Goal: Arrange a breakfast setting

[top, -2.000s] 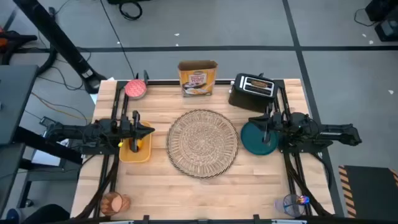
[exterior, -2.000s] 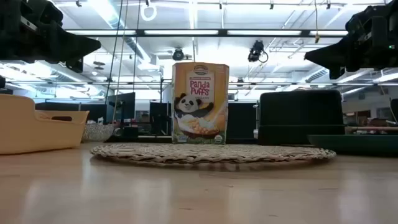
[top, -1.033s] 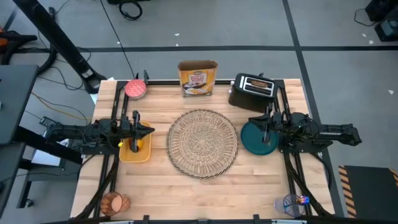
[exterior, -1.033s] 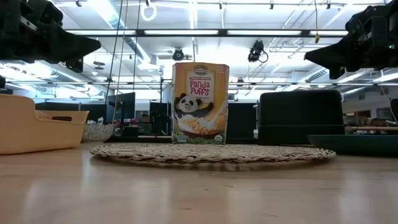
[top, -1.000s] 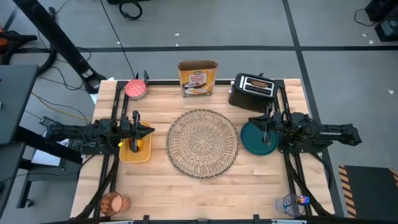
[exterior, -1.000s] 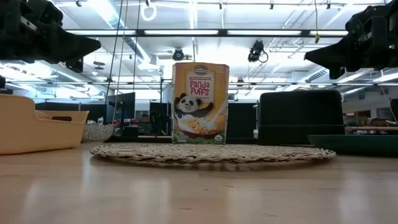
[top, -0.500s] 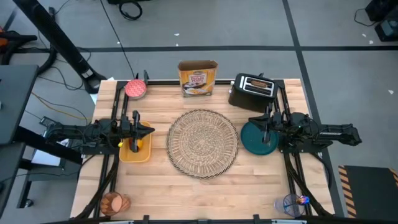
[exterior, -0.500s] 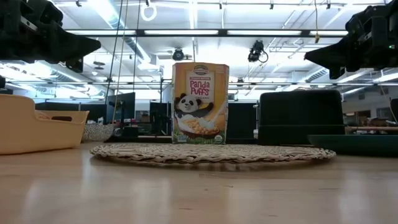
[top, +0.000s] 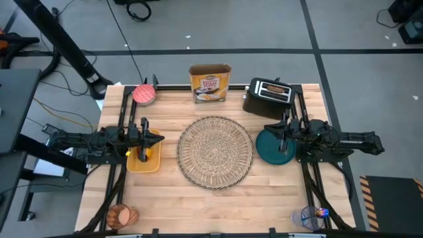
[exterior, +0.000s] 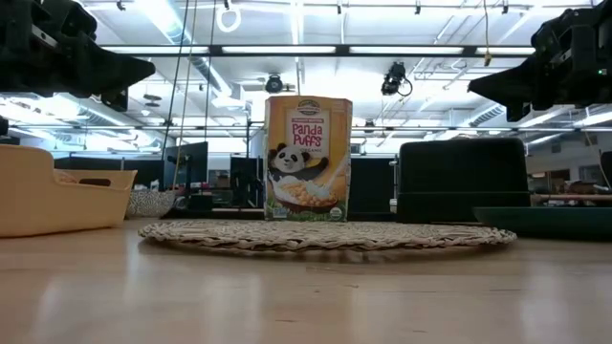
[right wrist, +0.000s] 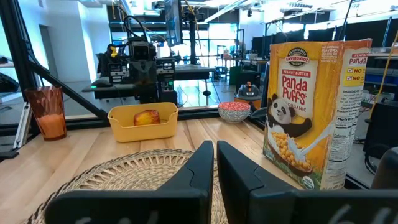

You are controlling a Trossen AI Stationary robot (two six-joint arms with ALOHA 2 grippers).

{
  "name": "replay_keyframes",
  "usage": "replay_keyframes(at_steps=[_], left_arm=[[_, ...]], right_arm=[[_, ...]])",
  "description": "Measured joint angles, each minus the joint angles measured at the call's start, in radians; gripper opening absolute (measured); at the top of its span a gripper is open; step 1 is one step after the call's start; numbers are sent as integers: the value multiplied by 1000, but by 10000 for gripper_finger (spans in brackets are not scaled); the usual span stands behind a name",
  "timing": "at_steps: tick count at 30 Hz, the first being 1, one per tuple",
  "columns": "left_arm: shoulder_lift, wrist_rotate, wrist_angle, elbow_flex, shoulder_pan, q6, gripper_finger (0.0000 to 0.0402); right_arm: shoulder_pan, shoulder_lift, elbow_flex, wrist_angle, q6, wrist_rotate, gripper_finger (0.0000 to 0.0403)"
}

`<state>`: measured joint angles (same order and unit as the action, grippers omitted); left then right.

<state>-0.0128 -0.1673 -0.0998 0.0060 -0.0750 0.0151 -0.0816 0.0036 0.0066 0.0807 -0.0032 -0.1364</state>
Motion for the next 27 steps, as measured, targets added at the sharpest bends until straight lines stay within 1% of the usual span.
replay_keyframes(at_steps=[3, 6, 10, 12, 14, 16, 17, 18, 20, 22, 25, 27], left_arm=[[0, 0, -13, 0, 0, -10, 12], [1, 0, -111, 0, 0, -52, 11], [0, -1, -150, 0, 0, -43, 12], [-1, 0, -167, 0, 0, -7, 11], [-20, -1, -209, 0, 0, 14, 12], [-59, -26, -256, 0, 0, 22, 11], [-84, -67, -288, 2, 0, 23, 11], [-115, -131, -292, 10, 0, 24, 11], [-190, -267, -252, 50, 1, 24, 11], [-278, -372, -224, 107, 7, 29, 11], [-426, -476, -156, 197, 49, 95, 12], [-525, -519, -89, 266, 93, 149, 14]], right_arm=[[0, 0, 0, 0, 0, 0, 30], [0, 0, 0, 0, 0, 0, 30], [0, 0, 0, 0, 0, 0, 30], [0, 0, 0, 0, 0, 0, 30], [0, 0, 0, 0, 0, 0, 30], [0, 0, 0, 2, 0, 0, 30], [0, 0, 0, 1, 0, 0, 30], [0, 0, 0, 0, 0, 0, 30], [0, 0, 0, 1, 0, 0, 30], [0, 0, 0, 1, 0, 0, 30], [0, 0, 0, 0, 0, 0, 30], [0, 0, 0, 1, 0, 0, 30]])
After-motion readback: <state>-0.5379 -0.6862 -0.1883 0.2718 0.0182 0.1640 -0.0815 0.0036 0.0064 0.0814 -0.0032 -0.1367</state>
